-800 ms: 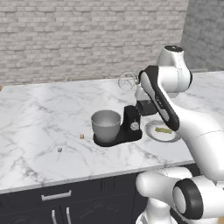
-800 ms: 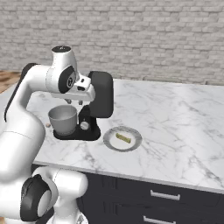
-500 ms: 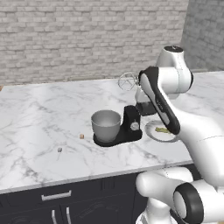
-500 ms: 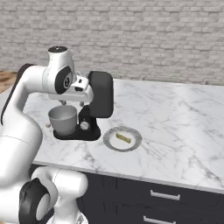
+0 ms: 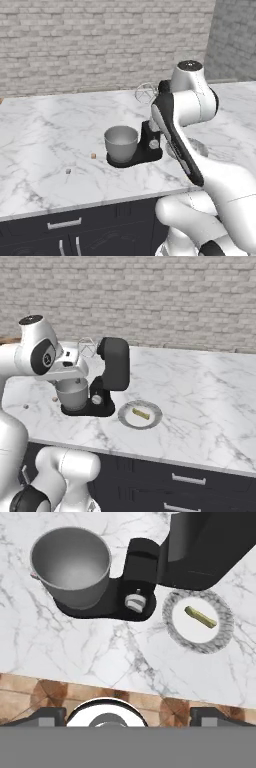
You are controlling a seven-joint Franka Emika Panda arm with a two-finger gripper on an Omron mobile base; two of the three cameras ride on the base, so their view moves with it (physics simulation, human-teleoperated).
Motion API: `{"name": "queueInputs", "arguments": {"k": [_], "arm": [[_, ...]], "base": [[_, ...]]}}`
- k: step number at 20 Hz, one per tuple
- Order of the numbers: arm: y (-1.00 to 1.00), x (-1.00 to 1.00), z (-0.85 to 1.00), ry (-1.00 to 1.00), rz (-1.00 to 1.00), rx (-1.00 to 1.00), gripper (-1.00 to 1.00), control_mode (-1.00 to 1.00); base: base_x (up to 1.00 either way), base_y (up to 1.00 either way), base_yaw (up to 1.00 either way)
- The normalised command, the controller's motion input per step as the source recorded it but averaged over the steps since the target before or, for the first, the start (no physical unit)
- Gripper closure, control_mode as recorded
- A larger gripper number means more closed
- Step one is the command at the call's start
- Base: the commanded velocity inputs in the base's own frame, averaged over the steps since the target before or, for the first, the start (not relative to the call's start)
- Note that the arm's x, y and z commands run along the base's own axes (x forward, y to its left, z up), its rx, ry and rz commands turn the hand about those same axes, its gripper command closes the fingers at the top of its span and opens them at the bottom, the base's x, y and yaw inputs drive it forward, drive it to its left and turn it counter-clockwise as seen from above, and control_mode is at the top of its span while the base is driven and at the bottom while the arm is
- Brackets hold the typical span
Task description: Add butter and sugar cubes to the stand mixer bowl and then turn on the stand mixer to begin making frosting.
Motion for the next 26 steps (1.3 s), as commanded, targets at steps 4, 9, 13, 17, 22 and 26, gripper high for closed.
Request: {"name": "queueInputs", "arguments": {"k": [4, 9, 13, 17, 22, 26], "arm": [[0.59, -0.53, 0.0, -0.04, 0.07, -0.12, -1.0, -1.0], [0.75, -0.31, 0.0, 0.0, 0.06, -0.11, -1.0, -1.0], [0.8, -0.06, 0.0, 0.0, 0.04, -0.08, -1.0, -1.0], [0.76, 0.0, 0.0, 0.02, 0.03, -0.09, -1.0, -1.0], [0.68, 0.01, 0.0, 0.06, 0.02, -0.08, -1.0, -1.0], [0.55, 0.15, -0.08, 0.12, 0.0, -0.04, -1.0, -1.0]], "base": [[0.0, 0.0, 0.0], [0.0, 0.0, 0.0], [0.0, 0.0, 0.0], [0.0, 0.0, 0.0], [0.0, 0.0, 0.0], [0.0, 0.0, 0.0]]}}
